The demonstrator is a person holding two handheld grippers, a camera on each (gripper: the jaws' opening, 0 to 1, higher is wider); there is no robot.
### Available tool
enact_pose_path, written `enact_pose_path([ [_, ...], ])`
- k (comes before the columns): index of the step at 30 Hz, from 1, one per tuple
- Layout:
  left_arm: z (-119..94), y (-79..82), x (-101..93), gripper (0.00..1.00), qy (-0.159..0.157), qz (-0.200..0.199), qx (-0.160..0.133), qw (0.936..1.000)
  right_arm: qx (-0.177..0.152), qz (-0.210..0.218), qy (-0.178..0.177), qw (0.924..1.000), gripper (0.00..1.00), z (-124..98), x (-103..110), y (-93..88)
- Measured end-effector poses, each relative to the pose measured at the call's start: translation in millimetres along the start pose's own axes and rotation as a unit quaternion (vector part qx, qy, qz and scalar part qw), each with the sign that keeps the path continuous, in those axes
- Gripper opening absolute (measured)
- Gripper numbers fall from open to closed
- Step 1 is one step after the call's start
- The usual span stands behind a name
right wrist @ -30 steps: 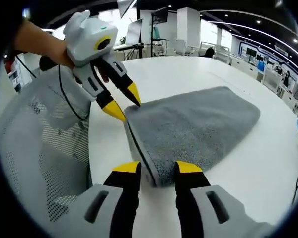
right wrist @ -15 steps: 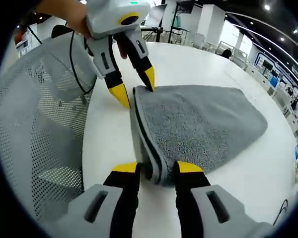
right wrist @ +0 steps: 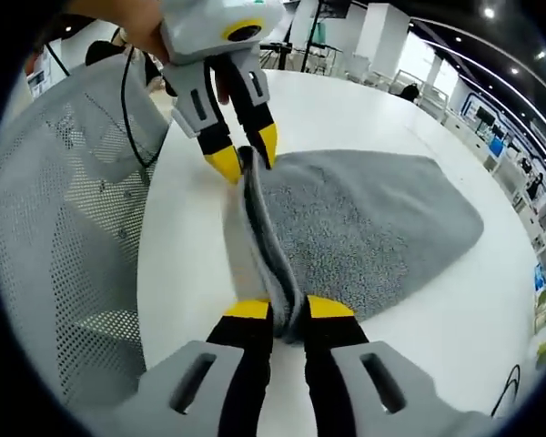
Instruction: Fold the towel on the table until its edges align and the towel forms a compact rectangular stack.
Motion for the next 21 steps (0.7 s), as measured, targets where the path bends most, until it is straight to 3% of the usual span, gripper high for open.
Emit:
enact_pose_path([
  [5, 0.3, 1.3, -1.4, 0.13, 0.001, 0.012, 0.009, 0.9999, 0.008, -0.001, -0.002, 1.0, 0.07, -1.0, 0.5, 1.1],
  [11, -2.6, -1.3, -13.4, 0.12, -0.011, 0.024, 0.008, 0.9996, 0.02, 0.013, 0.019, 0.9995, 0.06, -7.2, 6.6, -1.5],
  [17, -6.1, -5.4, -25.6, 0.12, -0.023, 0.014, 0.0, 0.9996, 0.025, 0.026, 0.033, 0.9988, 0.06, -13.4, 17.1, -4.4],
  [21, -8.1, -8.4, -30.0, 0.12, -0.026, 0.012, -0.007, 0.9996, 0.019, 0.057, 0.052, 0.9969, 0.06, -15.8, 23.6, -6.7],
])
Point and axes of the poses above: the point that each gripper's makers call its tool centre point, and the gripper's own axes: z roughly forward along the fingers, x roughly to its left, y roughly out of its top, the point moved 8 cm from there along -z, roughly backward along the fingers, and after that the axes turned 3 degrees about -y, right-handed, at the moved point
